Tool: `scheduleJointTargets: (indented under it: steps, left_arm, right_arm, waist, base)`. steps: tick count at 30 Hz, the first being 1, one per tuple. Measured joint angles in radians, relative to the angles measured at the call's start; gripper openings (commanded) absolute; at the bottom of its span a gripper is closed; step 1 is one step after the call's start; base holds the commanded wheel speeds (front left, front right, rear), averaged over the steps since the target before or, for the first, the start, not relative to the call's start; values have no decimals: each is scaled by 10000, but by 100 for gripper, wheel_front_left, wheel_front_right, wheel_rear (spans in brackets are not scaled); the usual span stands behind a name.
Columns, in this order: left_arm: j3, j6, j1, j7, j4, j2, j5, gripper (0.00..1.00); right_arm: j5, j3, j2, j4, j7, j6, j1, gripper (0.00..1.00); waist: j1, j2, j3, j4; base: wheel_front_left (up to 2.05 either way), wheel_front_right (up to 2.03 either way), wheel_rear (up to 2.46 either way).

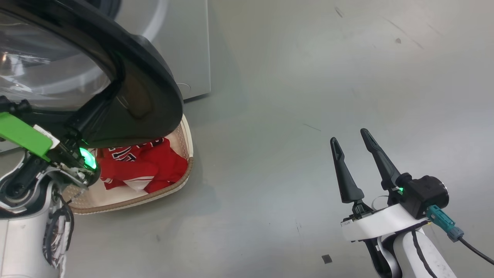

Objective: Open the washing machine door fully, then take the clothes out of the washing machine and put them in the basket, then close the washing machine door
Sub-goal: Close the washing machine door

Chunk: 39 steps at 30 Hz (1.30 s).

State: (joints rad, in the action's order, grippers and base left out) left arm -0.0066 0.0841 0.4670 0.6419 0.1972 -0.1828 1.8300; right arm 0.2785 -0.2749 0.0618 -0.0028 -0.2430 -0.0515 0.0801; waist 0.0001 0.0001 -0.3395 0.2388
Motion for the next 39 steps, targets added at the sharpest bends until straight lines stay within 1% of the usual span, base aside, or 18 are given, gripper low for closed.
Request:
scheduleJointTargets:
  steps: [6,11,17,22,27,30,32,36,39]
  left_arm:
    - [21,-100,601,-176,219,-215,-224,0]
    - [211,-161,1202,-556,556,-222,-487,0]
    - [422,-157,1605,-863,938,-244,-571,0]
    - [447,-71,1814,-980,1310,-221,-571,0]
    - [445,84,1875,-976,1555,-109,-560,0]
    - [579,192,1863,-976,1603,86,-443,0]
    - [594,257,1805,-930,1622,107,-420,0]
    - [769,297,1385,-895,1618,150,-316,0]
    - [1034,359,908,-901,1555,313,-92,0]
  right_arm:
    - [153,-23,-21,96,-2,-52,227,100]
    - [221,-54,-48,186,-15,-86,400,100]
    - [278,-174,-75,374,-86,-90,548,100]
    - [278,-100,-94,401,-88,-90,595,100]
    - [278,98,-115,401,-88,-86,598,100]
    - [278,182,-128,401,-88,-81,597,100]
    - [278,242,-128,401,-88,-79,597,100]
    - [276,343,-128,397,-88,-77,592,100]
    - [265,391,-128,401,-88,-77,577,100]
  waist:
    - [0,0,-414,453]
    - [0,0,-709,805]
    - [0,0,-883,1132]
    - [0,0,-919,1361]
    - [0,0,-818,1367]
    - [0,0,-738,1299]
    - [0,0,-681,1230]
    - [0,0,-570,1032]
    - [0,0,-464,856]
  base:
    - [0,0,0]
    - [0,0,0]
    - [0,0,0]
    - [0,0,0]
    - [0,0,0]
    - [0,0,0]
    - [0,0,0]
    - [0,0,0]
    - [0,0,0]
